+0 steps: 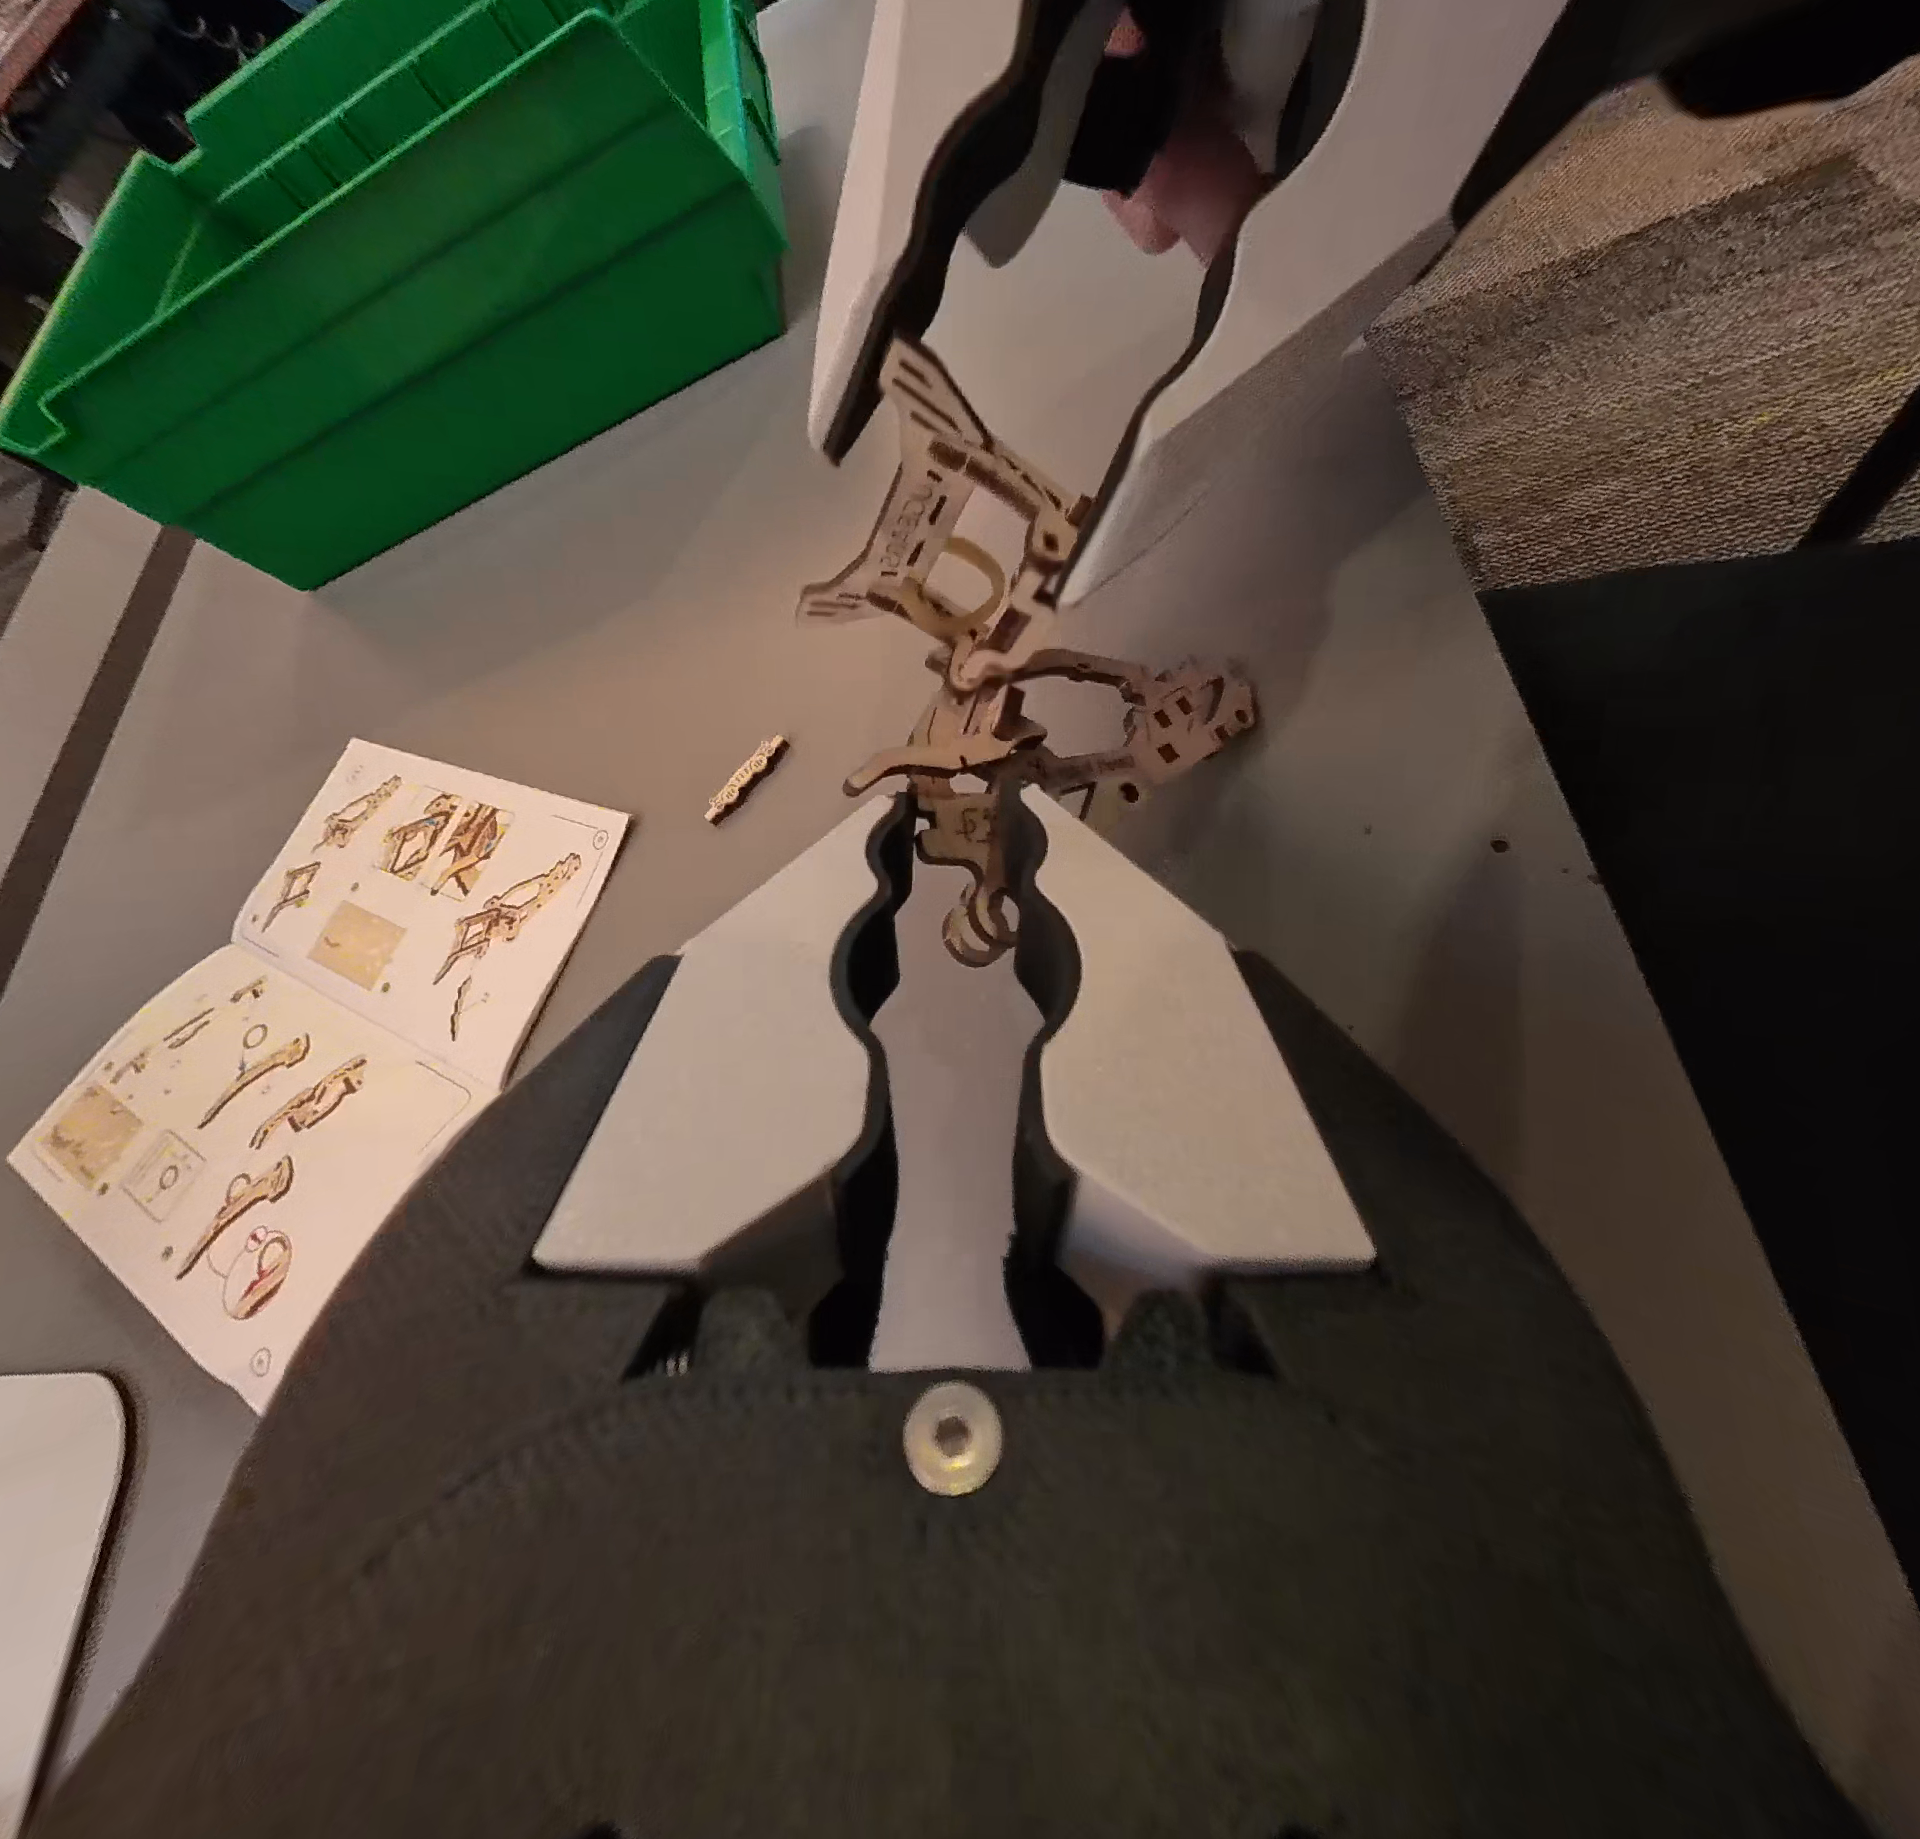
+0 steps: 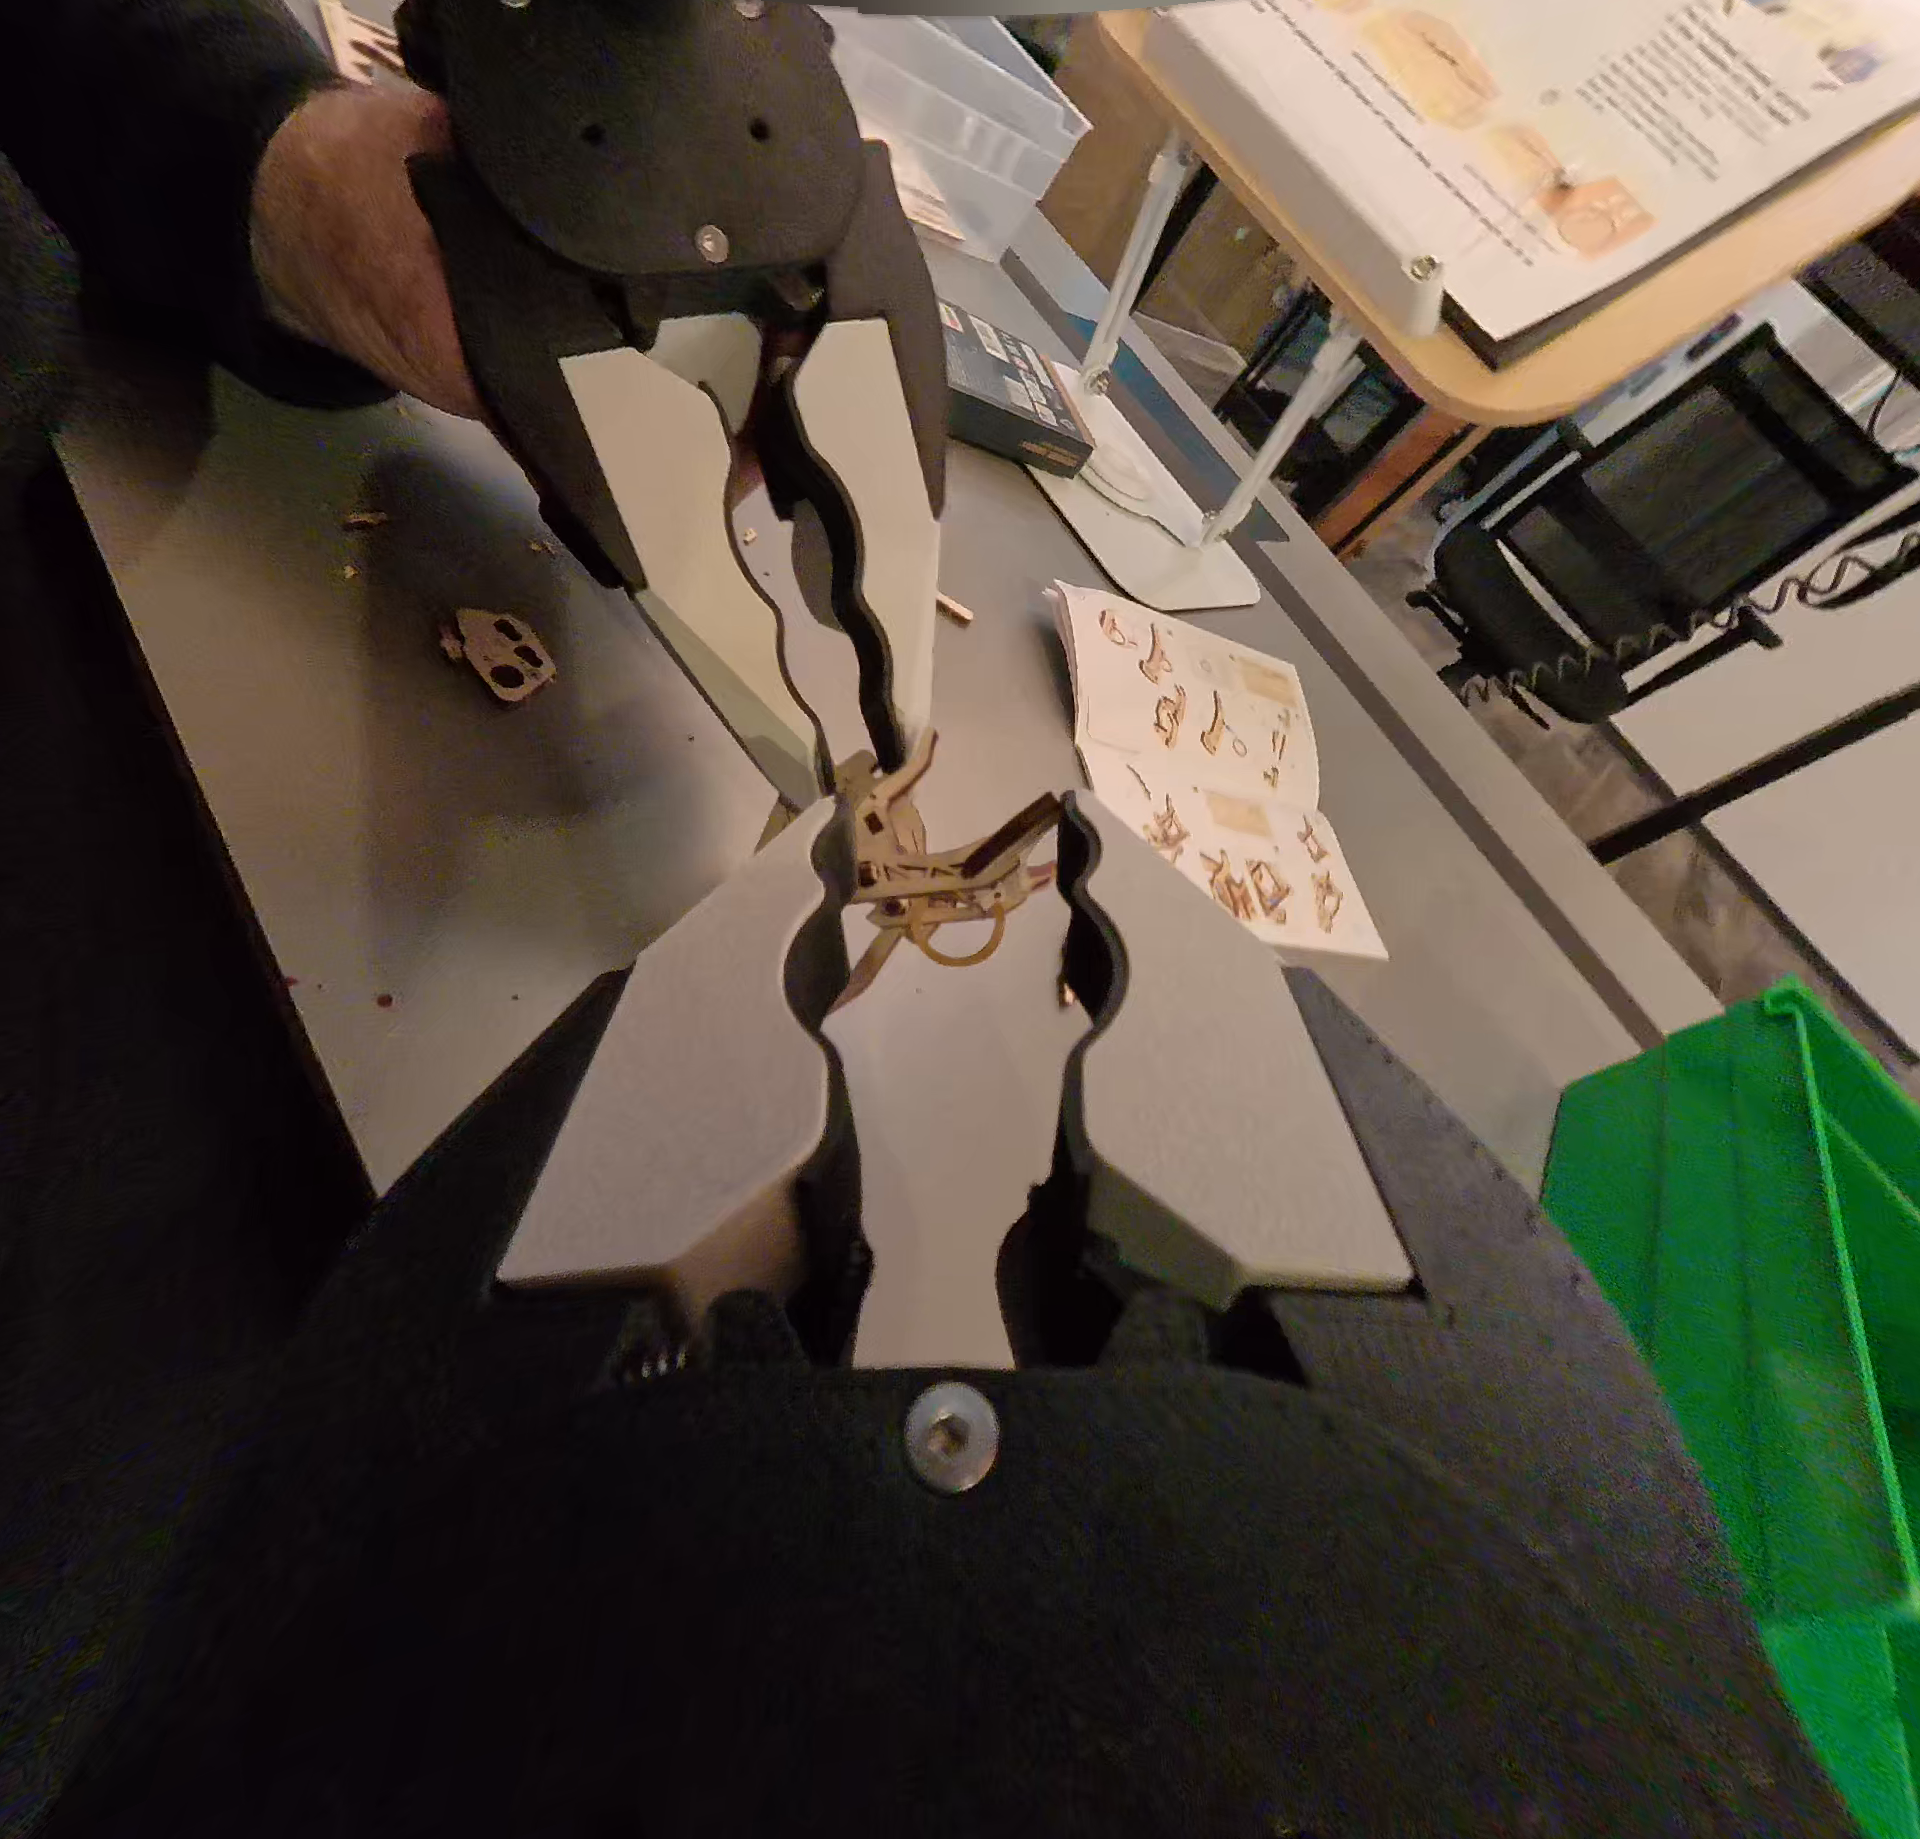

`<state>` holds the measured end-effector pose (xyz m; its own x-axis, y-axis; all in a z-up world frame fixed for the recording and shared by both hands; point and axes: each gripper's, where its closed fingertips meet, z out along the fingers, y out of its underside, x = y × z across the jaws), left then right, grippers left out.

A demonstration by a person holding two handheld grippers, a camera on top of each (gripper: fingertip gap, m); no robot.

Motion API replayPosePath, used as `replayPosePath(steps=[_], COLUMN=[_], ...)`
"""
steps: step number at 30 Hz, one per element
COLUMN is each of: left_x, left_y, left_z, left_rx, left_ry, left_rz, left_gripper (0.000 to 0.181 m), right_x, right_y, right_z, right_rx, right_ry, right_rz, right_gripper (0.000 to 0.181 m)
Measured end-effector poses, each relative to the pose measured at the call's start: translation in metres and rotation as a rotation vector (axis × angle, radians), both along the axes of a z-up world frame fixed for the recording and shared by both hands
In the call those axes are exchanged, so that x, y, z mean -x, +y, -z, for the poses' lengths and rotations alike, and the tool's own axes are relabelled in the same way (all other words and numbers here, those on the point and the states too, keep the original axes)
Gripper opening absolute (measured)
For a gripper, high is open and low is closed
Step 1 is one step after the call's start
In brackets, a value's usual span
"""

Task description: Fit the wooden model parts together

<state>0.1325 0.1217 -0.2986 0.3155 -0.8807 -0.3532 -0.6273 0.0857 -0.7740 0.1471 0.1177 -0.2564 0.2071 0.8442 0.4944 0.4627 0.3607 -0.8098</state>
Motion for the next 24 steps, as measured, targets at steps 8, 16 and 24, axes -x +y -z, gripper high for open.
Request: replayPosePath(steps=[8,16,24], left_x=[0.002,0.010,-0.020], left_y=[0.006,0.008,-0.024], left_z=[0.018,0.003,-0.078], left_rx=[0.248,0.551,1.103], left_ry=[-0.062,-0.278,-0.746], left_rz=[-0.082,-0.049,0.391], left_gripper=[0.015,0.051,0.030], right_x=[-0.026,-0.018,0.004], right_y=[0.009,-0.001,-0.017], right_z=[-0.004,-0.019,-0.048], right_rx=[0.061,0.141,0.054], right_ry=[0.045,0.120,0.120], right_rz=[0.076,-0.049,-0.192], right_gripper=[0.036,0.036,0.036])
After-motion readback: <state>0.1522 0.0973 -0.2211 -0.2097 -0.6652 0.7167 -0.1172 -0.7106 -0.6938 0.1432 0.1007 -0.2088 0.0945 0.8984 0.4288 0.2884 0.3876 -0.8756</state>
